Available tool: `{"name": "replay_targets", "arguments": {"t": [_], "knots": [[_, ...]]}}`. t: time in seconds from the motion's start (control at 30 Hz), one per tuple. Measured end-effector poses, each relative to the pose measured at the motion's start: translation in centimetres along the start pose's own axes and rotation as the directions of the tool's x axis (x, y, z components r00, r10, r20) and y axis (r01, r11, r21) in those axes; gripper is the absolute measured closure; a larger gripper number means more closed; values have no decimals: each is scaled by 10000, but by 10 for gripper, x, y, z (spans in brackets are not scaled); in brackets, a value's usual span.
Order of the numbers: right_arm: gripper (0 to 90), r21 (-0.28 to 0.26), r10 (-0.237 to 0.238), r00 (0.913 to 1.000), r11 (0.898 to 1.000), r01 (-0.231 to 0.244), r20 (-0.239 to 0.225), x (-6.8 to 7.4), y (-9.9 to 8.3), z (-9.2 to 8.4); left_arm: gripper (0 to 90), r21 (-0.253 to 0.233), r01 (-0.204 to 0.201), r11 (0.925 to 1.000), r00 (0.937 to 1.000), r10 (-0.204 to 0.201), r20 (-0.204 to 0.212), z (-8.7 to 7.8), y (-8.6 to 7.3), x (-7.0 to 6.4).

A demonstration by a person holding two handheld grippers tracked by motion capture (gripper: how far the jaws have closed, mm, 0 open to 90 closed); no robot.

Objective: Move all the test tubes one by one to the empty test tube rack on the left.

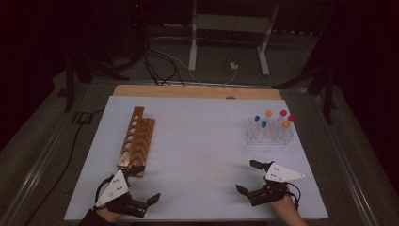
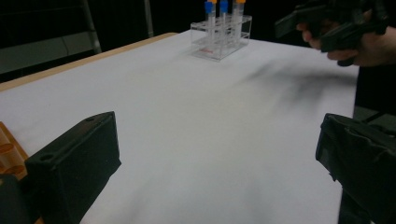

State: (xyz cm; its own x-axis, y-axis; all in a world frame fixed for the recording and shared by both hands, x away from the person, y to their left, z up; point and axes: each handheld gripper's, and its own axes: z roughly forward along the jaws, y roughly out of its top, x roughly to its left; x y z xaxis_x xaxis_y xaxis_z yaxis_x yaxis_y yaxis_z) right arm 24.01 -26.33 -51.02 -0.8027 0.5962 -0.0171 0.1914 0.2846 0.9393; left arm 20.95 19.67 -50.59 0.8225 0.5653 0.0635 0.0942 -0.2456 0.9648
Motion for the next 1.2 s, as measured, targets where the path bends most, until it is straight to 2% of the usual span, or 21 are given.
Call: {"name": "replay_targets", "arguments": {"t": [0.03,0.1,0.13,0.2,0.4,0.63,0.77,0.87,0.93,0.97,1.07,1.2], "knots": [[0,39,-61,10000,10000,61,64,0,0,0,5,31,-14,10000,10000,14,-21,-1,0,0],[0,407,390,9989,9985,-379,-278,-1,1,2,5,84,-51,10000,9999,51,-101,-1,0,0],[0,439,422,9988,9982,-411,-249,-1,1,2,5,113,-37,9999,9999,39,-123,-2,0,0],[0,444,197,9998,9988,-195,-43,2,1,2,5,96,-31,9999,9999,33,-128,-2,0,0],[0,260,233,9997,9994,-232,-33,3,3,-1,5,116,29,9999,10000,-28,-92,-2,0,1],[0,582,130,9997,9982,-117,-212,7,4,2,5,35,176,9998,9998,-176,8,-3,1,1],[0,628,223,9991,9978,-200,-360,7,7,2,5,67,148,9999,9999,-148,9,-3,1,1],[0,846,318,9992,9960,-295,-261,7,10,4,5,179,123,9998,9999,-124,12,-2,0,1],[0,872,599,9977,9946,-569,-318,5,13,4,5,190,133,9997,9999,-133,13,-2,0,1],[0,920,516,9985,9945,-495,-207,5,16,3,5,186,142,9997,9999,-142,29,-2,0,1],[0,888,490,9987,9949,-474,-162,6,19,2,5,197,120,9997,9999,-121,39,-2,0,1],[0,518,427,9990,9978,-422,-92,4,33,-4,5,203,102,9997,9999,-103,17,-2,0,1]]}}
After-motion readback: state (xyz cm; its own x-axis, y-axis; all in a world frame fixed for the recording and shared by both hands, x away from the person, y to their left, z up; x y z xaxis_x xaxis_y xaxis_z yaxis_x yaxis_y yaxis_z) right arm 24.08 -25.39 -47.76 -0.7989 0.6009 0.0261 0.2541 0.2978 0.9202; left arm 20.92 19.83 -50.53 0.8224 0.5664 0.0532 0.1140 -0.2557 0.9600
